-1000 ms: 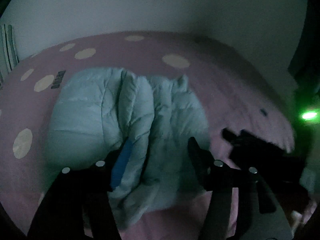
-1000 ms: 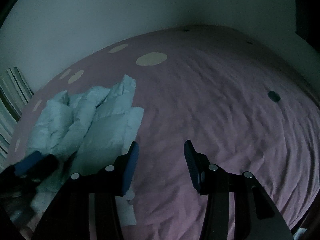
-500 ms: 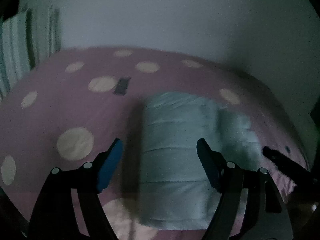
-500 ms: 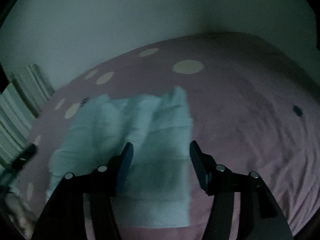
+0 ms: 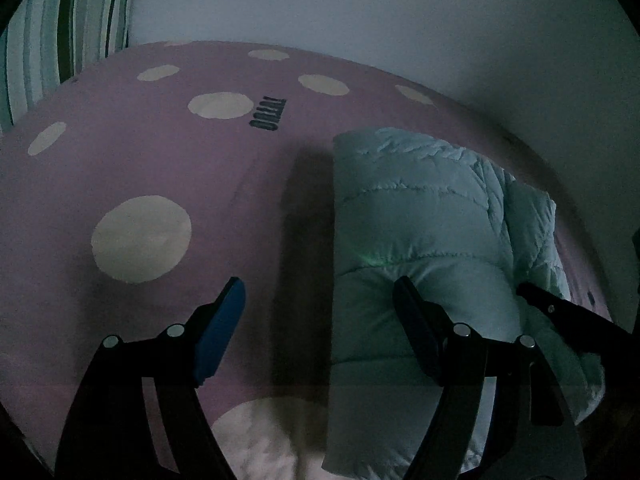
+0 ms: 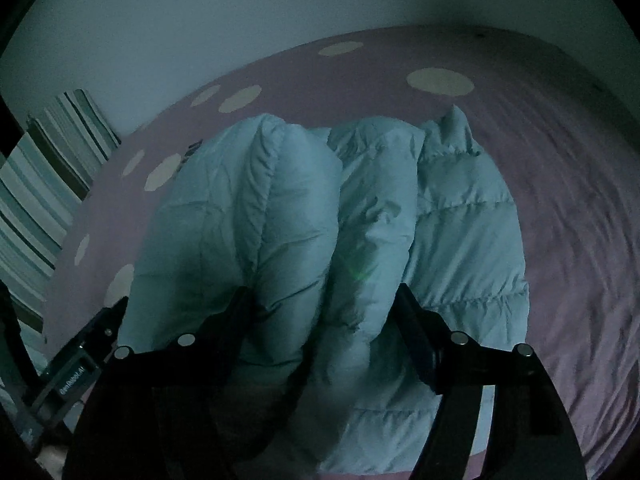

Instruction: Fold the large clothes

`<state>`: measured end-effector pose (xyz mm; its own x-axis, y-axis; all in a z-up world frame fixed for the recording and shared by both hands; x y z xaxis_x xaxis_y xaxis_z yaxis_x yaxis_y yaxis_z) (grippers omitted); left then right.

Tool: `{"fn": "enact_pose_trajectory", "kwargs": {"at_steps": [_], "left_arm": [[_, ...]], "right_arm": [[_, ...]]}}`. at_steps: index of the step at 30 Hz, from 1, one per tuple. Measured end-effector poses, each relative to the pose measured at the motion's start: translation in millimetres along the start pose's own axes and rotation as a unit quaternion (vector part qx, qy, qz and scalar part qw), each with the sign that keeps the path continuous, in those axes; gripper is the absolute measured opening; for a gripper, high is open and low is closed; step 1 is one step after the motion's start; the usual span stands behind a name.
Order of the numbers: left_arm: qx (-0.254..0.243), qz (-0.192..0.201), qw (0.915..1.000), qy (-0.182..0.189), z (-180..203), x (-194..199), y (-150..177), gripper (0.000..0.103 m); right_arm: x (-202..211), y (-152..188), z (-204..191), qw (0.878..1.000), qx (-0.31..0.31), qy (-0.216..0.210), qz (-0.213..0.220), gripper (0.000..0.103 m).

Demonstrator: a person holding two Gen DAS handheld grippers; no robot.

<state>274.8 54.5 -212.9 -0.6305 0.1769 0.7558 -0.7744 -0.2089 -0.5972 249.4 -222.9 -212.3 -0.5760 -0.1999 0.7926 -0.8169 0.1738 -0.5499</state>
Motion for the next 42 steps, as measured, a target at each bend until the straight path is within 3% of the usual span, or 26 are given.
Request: {"fn": "enact_pose_trajectory", "kwargs": {"at_steps": [3,5,11,16,20,29,42], "left_arm": [[-0.005,0.002,1.0000,0.007,2.1,2.3,-2.2,0.076],[-0.013,0.010,0.9998,0.012,3.4,7.7,-4.9,0.076],[-0.040,0.028,0.9976,0.050,31.5,22.7,-13.2,0.076],[-0.085,0.003,0.9944,0.062,70.1,6.6,3.3,0.076],[-0.121,-0.018,0.9911,0.052,91.2,-10.0,16.9,0.077],[-0.130,-0.067,0.9885,0.041,99.6,-52.6,37.2,0.078],[-0.133,-0.060,0.9887,0.034,95.1,-54.5,39.8,0.078]], "right_arm": [[2.0,-0.6,-8.7,1.000,0.005,-0.026,-0.006,0.014],[13.2,-6.7,-7.5,0.999,0.004,-0.036,0.006,0.009],[49.0,-19.7,34.6,0.999,-0.015,-0.016,0.040,0.008],[36.5,-3.3,79.3,0.999,-0.048,-0.003,0.021,0.008],[14.1,5.1,101.0,0.998,-0.065,-0.011,0.000,0.009],[-22.2,15.5,118.4,0.998,-0.065,-0.014,-0.020,0.010],[-19.7,10.0,117.2,0.997,-0.079,-0.020,-0.007,0.012]]}}
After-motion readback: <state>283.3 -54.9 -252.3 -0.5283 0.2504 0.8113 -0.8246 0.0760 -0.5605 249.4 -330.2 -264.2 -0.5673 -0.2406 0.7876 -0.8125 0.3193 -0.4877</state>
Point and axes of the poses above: each gripper's, at about its wrist camera, not at the fingertips, and x roughly against the way its jaws point, z to its right, y to its underside, the point moved 10 cm from there along -x, roughly the way its jaws point, and after that the axes turned 4 degrees about x, right-handed, at the moved point
